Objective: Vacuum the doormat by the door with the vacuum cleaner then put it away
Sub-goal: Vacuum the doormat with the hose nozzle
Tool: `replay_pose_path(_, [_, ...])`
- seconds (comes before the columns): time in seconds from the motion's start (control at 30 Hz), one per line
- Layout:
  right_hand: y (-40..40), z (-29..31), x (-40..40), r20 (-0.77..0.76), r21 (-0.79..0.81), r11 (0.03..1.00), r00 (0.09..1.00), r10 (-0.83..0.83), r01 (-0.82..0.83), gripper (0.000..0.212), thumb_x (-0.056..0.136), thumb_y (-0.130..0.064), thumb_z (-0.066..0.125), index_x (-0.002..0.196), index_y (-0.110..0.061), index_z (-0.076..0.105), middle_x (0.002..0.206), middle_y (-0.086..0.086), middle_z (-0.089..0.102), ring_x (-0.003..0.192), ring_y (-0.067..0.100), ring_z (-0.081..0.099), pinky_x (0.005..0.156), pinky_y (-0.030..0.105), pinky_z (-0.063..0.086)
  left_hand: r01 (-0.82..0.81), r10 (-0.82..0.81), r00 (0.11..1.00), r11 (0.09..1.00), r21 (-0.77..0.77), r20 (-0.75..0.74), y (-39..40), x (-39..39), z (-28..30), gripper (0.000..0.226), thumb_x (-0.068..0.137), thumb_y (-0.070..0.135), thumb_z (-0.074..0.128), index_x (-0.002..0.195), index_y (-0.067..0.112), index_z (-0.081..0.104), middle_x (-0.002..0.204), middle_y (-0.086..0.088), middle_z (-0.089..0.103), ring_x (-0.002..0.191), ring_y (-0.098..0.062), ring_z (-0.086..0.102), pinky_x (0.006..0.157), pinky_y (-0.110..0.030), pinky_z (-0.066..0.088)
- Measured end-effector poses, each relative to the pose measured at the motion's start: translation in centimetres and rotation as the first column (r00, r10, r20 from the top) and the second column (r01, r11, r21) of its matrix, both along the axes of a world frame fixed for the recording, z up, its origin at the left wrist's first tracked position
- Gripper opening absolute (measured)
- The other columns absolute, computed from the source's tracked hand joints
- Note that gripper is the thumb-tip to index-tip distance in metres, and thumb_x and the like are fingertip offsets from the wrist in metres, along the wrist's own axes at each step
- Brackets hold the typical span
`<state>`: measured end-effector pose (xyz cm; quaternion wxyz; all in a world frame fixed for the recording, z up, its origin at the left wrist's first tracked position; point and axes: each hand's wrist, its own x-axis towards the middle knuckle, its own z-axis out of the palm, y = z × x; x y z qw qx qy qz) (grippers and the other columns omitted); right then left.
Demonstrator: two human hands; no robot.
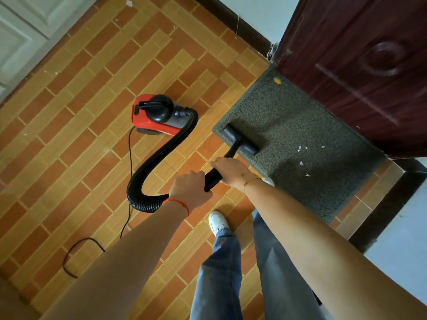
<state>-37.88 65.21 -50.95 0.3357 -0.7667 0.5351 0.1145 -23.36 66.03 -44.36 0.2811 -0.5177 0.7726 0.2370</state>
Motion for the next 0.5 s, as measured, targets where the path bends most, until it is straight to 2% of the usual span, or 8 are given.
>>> replay_pose_path(0.13, [-1.3, -0.3, -3.2, -0.012, 0.008, 1.000, 1.000, 0.008, -0.008, 0.024, 0.088, -0.001, 0.057, 0.111, -0.008, 0.054, 0.111, 0.009, 0.059, 0.097, 0.027, 0.062, 0.070, 0.033, 0.047, -0.001, 0.001, 1.000, 1.000, 0.010, -0.018, -1.2, -3.0, -0.5, 0.026, 0.086, 0.036, 0.053, 0.103, 0.016, 0.055, 0.073, 0.002, 0.054, 0.065, -0.018, 0.059, 0.056, -0.029, 0.049])
replay_pose_path(0.4, [-6.3, -0.6, -12.0, 0.013, 0.015, 1.000, 1.000, -0.012, 0.012, 0.017, 0.089, 0.001, 0.052, 0.101, -0.010, 0.056, 0.108, 0.006, 0.059, 0.093, 0.026, 0.063, 0.067, 0.032, 0.047, -0.062, 0.064, 0.996, 0.998, 0.033, -0.055, -5.9, -11.8, -1.0, 0.025, 0.087, 0.035, 0.054, 0.101, 0.015, 0.056, 0.072, 0.002, 0.052, 0.061, -0.016, 0.055, 0.048, -0.026, 0.041])
replay_pose_path(0.5, [-8.7, -0.8, -15.2, 0.019, 0.016, 1.000, 1.000, -0.008, 0.007, 0.016, 0.089, 0.000, 0.053, 0.100, -0.011, 0.056, 0.106, 0.006, 0.059, 0.094, 0.025, 0.062, 0.066, 0.030, 0.042, -0.089, 0.091, 0.994, 0.995, 0.036, -0.055, -8.3, -15.1, -1.1, 0.026, 0.086, 0.034, 0.055, 0.102, 0.015, 0.057, 0.072, 0.002, 0.052, 0.060, -0.016, 0.054, 0.047, -0.026, 0.041])
